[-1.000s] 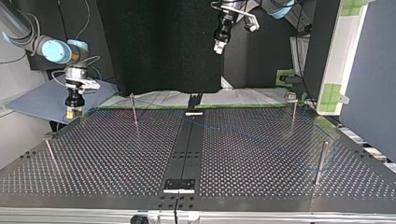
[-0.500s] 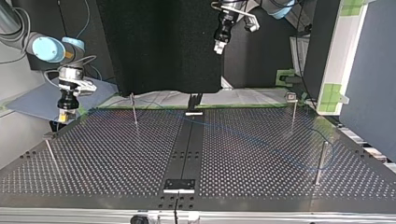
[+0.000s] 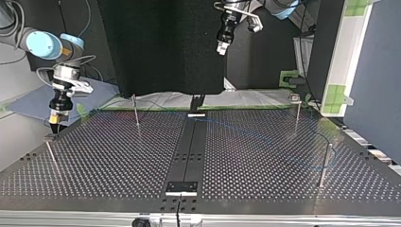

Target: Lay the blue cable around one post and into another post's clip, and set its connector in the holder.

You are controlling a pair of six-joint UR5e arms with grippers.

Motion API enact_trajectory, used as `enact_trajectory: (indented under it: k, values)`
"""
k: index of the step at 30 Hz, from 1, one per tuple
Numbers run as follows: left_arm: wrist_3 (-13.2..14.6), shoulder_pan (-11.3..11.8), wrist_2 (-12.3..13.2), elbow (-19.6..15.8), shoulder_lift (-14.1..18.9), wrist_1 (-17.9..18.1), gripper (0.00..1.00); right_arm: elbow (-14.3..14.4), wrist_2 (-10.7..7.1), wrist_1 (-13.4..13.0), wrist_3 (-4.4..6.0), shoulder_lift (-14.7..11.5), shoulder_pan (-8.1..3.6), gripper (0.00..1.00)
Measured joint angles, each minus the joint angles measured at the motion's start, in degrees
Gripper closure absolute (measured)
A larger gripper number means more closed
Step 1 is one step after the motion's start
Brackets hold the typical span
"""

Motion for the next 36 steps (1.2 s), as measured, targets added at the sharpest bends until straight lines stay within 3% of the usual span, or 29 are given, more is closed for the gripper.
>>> enact_trajectory:
  k: [9,16,27,36]
  values:
    - [-0.23,0.13,-0.03,0.0,0.02,0.0,0.0,-0.14,-0.44,3.3,-0.34,-0.88,0.08,1.0]
    - [-0.29,0.25,-0.54,0.0,0.0,-0.34,0.0,-2.19,-0.94,7.01,-2.35,-1.75,-0.18,1.0]
    - [-0.46,0.32,-0.79,-0.03,0.0,-0.44,0.0,-4.07,-1.86,12.29,-3.54,-4.38,-0.8,1.0]
    - [-0.63,0.31,-0.79,-0.01,0.03,-0.69,0.0,-4.7,-2.99,17.55,-6.62,-4.5,-1.19,1.0]
